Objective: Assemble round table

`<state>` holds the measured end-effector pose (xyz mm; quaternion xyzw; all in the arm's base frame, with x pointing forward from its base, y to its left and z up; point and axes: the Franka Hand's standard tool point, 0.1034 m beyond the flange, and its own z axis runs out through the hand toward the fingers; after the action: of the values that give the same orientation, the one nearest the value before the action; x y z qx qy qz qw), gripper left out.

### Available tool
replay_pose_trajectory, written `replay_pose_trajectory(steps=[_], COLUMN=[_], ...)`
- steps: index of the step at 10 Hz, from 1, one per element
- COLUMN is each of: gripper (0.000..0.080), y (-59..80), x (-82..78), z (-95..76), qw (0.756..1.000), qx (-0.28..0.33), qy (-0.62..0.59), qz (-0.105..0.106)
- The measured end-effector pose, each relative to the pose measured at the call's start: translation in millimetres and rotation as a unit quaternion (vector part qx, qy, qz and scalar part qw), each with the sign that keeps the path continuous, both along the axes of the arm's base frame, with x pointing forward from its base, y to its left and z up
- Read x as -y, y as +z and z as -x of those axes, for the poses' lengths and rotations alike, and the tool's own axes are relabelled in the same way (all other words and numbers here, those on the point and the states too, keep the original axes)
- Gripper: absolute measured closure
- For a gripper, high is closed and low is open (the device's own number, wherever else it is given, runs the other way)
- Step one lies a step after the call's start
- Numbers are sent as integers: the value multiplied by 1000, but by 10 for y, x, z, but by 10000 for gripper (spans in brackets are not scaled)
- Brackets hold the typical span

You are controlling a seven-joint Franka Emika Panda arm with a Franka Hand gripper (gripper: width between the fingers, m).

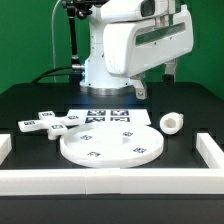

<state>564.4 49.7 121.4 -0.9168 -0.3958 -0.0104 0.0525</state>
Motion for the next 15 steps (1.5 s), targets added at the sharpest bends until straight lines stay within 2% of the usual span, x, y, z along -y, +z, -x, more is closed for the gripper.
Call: replay_pose_trajectory(steps=[1, 6, 7, 8, 10, 13, 14, 15], gripper=[150, 150, 150, 150, 150, 150, 150, 150], y=[0, -4, -35, -95, -182, -190, -210, -279], x=[5, 23, 75, 128, 241, 237, 284, 418], z=[1, -2, 12, 108, 198, 199, 217, 300], qw=[1000, 1000, 997, 992, 988, 989, 985, 980], qx=[0, 3, 35, 47, 39, 38, 40, 39], qy=[-2, 6, 68, 112, 148, 139, 166, 195], qz=[-5, -3, 9, 18, 20, 19, 20, 20])
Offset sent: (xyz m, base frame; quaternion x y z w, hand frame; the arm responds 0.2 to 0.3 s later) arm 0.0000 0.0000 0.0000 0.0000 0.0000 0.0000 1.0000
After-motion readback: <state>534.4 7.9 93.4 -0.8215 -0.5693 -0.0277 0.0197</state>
